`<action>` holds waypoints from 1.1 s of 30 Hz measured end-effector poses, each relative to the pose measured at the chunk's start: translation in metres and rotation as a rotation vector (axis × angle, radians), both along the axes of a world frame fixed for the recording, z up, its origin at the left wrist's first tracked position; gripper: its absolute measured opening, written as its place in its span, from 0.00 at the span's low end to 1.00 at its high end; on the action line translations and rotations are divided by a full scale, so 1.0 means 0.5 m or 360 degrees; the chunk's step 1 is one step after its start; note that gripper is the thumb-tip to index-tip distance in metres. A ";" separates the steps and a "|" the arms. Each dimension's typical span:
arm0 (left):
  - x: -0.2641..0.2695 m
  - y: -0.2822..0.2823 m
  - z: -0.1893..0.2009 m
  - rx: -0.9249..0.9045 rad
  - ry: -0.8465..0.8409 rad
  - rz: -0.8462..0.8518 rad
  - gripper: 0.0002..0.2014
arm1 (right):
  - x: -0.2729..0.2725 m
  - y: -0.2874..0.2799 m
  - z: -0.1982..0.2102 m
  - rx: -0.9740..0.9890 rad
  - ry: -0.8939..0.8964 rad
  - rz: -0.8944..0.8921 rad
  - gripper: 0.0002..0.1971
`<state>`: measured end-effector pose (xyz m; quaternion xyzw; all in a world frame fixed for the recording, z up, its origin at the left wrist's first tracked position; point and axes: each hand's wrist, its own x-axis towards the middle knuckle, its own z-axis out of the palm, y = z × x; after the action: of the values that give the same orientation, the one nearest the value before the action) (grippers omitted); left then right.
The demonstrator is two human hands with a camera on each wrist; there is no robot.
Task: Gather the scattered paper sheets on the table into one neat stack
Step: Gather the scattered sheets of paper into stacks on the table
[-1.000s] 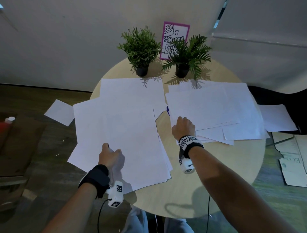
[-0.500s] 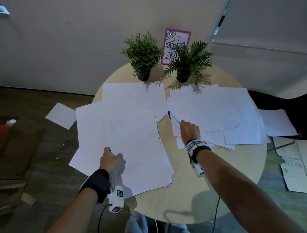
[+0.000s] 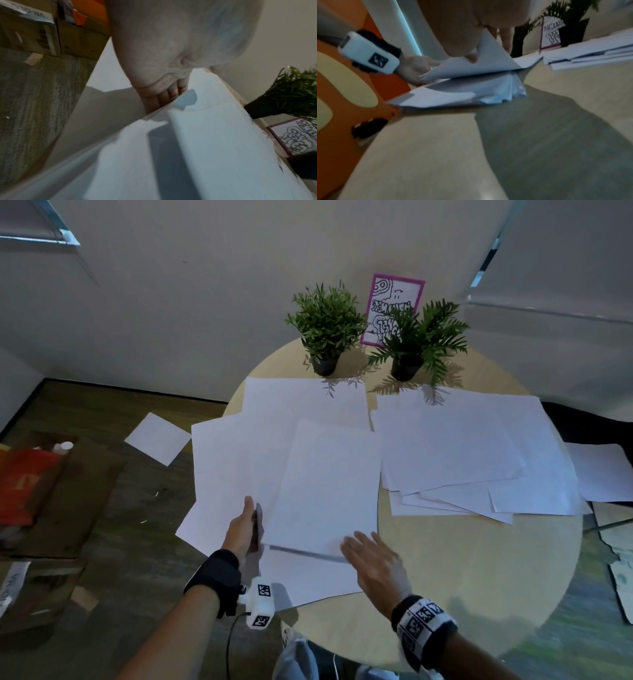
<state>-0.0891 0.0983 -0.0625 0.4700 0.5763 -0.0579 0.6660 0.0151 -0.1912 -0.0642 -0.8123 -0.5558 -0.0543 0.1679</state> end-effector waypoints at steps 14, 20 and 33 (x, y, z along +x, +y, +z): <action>0.023 -0.045 0.026 0.0665 0.0228 -0.0616 0.17 | 0.040 -0.061 -0.001 -0.0509 0.0295 0.0552 0.24; 0.026 -0.058 0.039 0.0702 0.0206 -0.0562 0.15 | 0.114 0.031 0.017 -0.0303 0.1281 -0.0801 0.45; 0.047 -0.102 0.058 0.0676 -0.0022 -0.0380 0.14 | 0.117 0.124 -0.021 -0.0244 0.1375 -0.1069 0.39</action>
<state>-0.0655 0.0473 -0.0335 0.6647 0.5112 -0.0104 0.5447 0.0734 -0.1290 -0.0745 -0.9033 -0.1490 0.2740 0.2945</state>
